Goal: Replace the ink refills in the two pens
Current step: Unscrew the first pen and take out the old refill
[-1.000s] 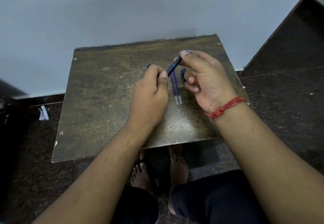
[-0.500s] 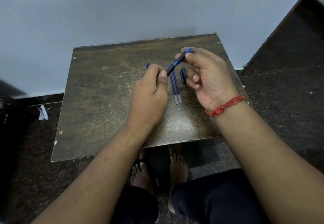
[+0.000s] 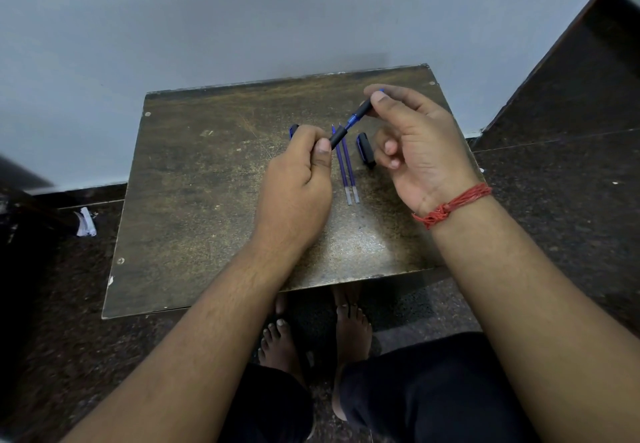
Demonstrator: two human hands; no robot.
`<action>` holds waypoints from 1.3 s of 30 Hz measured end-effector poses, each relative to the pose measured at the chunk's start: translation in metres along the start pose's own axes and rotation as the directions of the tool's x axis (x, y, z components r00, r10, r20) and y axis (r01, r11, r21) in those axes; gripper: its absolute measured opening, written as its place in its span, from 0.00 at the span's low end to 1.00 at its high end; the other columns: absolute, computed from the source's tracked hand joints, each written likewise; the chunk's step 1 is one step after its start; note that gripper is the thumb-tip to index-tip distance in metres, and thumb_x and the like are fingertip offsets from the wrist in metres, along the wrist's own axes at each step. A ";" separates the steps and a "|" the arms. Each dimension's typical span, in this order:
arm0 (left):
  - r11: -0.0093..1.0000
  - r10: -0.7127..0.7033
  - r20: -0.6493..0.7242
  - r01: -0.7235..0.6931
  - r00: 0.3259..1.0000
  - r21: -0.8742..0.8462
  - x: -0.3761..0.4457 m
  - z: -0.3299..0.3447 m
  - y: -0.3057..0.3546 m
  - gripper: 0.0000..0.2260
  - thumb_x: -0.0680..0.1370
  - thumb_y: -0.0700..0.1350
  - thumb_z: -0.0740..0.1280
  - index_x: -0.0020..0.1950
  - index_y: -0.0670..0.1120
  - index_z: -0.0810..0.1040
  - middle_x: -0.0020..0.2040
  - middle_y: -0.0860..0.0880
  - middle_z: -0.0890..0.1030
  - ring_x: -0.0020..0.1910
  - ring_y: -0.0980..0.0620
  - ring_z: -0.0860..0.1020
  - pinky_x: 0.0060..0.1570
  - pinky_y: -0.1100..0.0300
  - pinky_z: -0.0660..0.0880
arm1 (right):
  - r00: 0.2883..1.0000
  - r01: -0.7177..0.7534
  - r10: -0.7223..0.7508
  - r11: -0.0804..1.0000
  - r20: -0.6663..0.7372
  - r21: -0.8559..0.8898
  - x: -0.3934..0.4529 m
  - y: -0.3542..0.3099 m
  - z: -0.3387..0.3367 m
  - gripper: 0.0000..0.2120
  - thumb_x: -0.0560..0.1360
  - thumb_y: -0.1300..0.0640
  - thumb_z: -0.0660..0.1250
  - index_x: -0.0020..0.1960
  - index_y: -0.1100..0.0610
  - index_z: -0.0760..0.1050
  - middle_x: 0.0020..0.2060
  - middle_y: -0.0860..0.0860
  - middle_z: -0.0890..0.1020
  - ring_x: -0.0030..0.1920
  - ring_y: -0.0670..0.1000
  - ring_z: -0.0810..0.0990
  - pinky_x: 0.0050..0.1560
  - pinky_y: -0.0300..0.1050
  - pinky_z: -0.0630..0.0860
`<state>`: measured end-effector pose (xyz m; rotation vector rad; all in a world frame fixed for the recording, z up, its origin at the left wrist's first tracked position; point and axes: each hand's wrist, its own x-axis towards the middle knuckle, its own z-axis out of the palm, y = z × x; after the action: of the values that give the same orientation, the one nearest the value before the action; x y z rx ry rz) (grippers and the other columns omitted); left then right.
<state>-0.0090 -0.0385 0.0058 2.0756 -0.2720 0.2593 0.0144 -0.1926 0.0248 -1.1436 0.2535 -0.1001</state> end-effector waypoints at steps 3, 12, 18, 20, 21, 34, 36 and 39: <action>1.000 -0.005 0.005 0.005 1.000 0.002 0.000 0.000 0.000 0.09 0.84 0.47 0.57 0.49 0.47 0.74 0.31 0.53 0.72 0.30 0.56 0.69 0.32 0.52 0.68 | 1.000 0.016 -0.016 1.000 0.012 0.025 0.000 -0.004 -0.001 0.04 0.79 0.64 0.66 0.51 0.59 0.79 0.47 0.57 0.84 0.22 0.44 0.65 0.21 0.35 0.59; 1.000 -0.001 0.001 0.001 1.000 -0.003 0.000 0.001 -0.001 0.08 0.84 0.46 0.58 0.49 0.47 0.74 0.31 0.53 0.71 0.29 0.55 0.68 0.30 0.53 0.66 | 0.998 -0.028 0.043 0.965 -0.054 0.260 0.005 -0.011 -0.011 0.05 0.79 0.64 0.65 0.53 0.57 0.76 0.44 0.53 0.83 0.22 0.43 0.64 0.20 0.35 0.58; 1.000 -0.007 0.003 0.007 1.000 -0.018 0.000 0.000 -0.001 0.08 0.84 0.46 0.57 0.48 0.49 0.73 0.31 0.50 0.72 0.30 0.56 0.68 0.31 0.52 0.68 | 0.983 0.025 0.041 0.934 -0.177 0.356 0.012 -0.012 -0.020 0.04 0.79 0.62 0.66 0.47 0.54 0.76 0.35 0.49 0.82 0.22 0.43 0.66 0.20 0.35 0.58; 1.000 -0.015 -0.004 0.015 1.000 -0.018 0.000 0.000 -0.001 0.08 0.84 0.46 0.57 0.49 0.48 0.73 0.32 0.50 0.73 0.30 0.56 0.68 0.32 0.51 0.69 | 0.964 0.085 -0.033 0.978 -0.264 0.189 0.013 -0.012 -0.025 0.03 0.78 0.62 0.67 0.48 0.55 0.76 0.32 0.48 0.82 0.24 0.44 0.69 0.21 0.36 0.60; 1.000 -0.020 -0.008 0.020 1.000 -0.016 0.000 -0.001 -0.001 0.08 0.84 0.46 0.57 0.49 0.48 0.74 0.32 0.49 0.73 0.30 0.56 0.68 0.32 0.51 0.69 | 0.947 0.121 -0.122 0.992 -0.297 -0.024 0.013 -0.012 -0.028 0.03 0.78 0.61 0.68 0.46 0.55 0.77 0.31 0.47 0.82 0.25 0.44 0.71 0.22 0.36 0.62; 0.998 -0.039 -0.028 0.038 0.999 -0.048 0.001 -0.001 -0.001 0.08 0.85 0.45 0.57 0.48 0.47 0.73 0.31 0.54 0.70 0.28 0.58 0.66 0.30 0.57 0.64 | 0.971 0.040 -0.240 0.121 0.010 -0.992 0.011 0.011 -0.017 0.07 0.77 0.51 0.68 0.51 0.52 0.81 0.48 0.51 0.83 0.52 0.55 0.80 0.53 0.54 0.79; 0.998 -0.041 -0.028 0.039 0.999 -0.045 0.001 -0.002 -0.001 0.08 0.85 0.45 0.57 0.48 0.48 0.73 0.31 0.55 0.70 0.28 0.58 0.66 0.30 0.57 0.64 | 0.974 0.042 -0.227 0.130 0.011 -0.991 0.011 0.010 -0.017 0.07 0.77 0.51 0.68 0.51 0.53 0.80 0.48 0.51 0.82 0.52 0.55 0.80 0.54 0.55 0.79; 0.998 -0.040 -0.026 0.039 0.999 -0.043 0.002 -0.002 -0.001 0.09 0.85 0.45 0.57 0.48 0.46 0.73 0.31 0.54 0.70 0.28 0.58 0.66 0.29 0.56 0.64 | 0.975 0.055 -0.220 0.174 0.015 -0.983 0.012 0.008 -0.019 0.07 0.78 0.51 0.68 0.52 0.53 0.80 0.48 0.50 0.81 0.50 0.52 0.79 0.50 0.48 0.77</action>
<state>-0.0074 -0.0363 0.0067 2.0318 -0.2188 0.2551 0.0208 -0.2089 0.0082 -2.5446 0.3401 -0.1871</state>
